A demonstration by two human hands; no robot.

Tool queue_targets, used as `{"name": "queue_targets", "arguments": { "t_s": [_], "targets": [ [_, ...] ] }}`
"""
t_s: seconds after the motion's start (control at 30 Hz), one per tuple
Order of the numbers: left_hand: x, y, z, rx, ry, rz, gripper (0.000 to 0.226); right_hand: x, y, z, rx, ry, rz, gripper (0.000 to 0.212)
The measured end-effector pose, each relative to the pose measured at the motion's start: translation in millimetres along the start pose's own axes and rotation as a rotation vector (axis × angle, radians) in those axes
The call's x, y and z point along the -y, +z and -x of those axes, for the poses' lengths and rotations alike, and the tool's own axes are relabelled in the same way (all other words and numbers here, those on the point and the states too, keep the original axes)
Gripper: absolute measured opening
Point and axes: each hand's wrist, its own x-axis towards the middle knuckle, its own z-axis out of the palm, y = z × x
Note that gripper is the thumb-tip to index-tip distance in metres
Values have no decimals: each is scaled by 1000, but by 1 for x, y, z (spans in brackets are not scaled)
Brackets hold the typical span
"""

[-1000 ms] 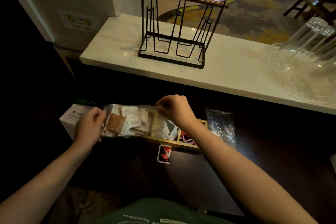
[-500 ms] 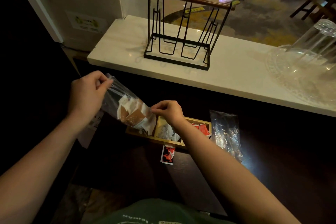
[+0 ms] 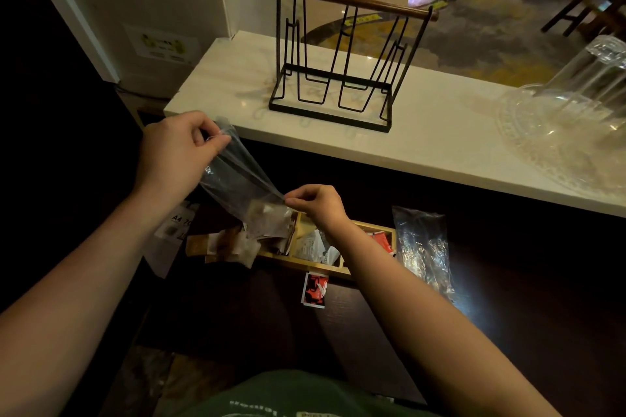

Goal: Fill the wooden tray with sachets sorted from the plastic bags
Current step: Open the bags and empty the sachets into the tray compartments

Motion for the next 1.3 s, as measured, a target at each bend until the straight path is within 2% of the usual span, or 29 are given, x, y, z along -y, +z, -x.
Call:
{"name": "queue_targets", "arguments": {
  "t_s": [0.2, 0.5, 0.73, 0.87, 0.93, 1.03, 1.1, 1.2, 1.3],
  "targets": [
    [0, 3, 1, 17, 21, 20, 18, -3, -12, 4, -16, -26, -16, 7],
    [28, 10, 8, 78, -52, 121, 16, 3, -31, 13, -70, -108, 69, 9],
    [51, 32, 33, 165, -156, 115, 11, 0, -37, 20, -110, -77, 90, 7],
    [57, 41, 49, 283, -270, 210, 13, 2, -43, 29, -130, -138, 193, 3],
    [59, 42, 55, 334, -326, 272, 10, 3, -46, 33, -113, -180, 220, 8],
    [55, 44, 64, 406, -497, 606, 5, 0, -53, 43, 23, -90, -43, 5],
    [49, 46, 73, 447, -580, 795, 6, -5, -56, 50, 56, 19, -237, 23],
    [46, 52, 86, 501, -644, 925, 15, -16, -58, 56, 46, 200, -261, 56],
    [43, 60, 97, 510, -708, 1003, 25, -20, -65, 64, 179, 263, -96, 58]
  ]
}}
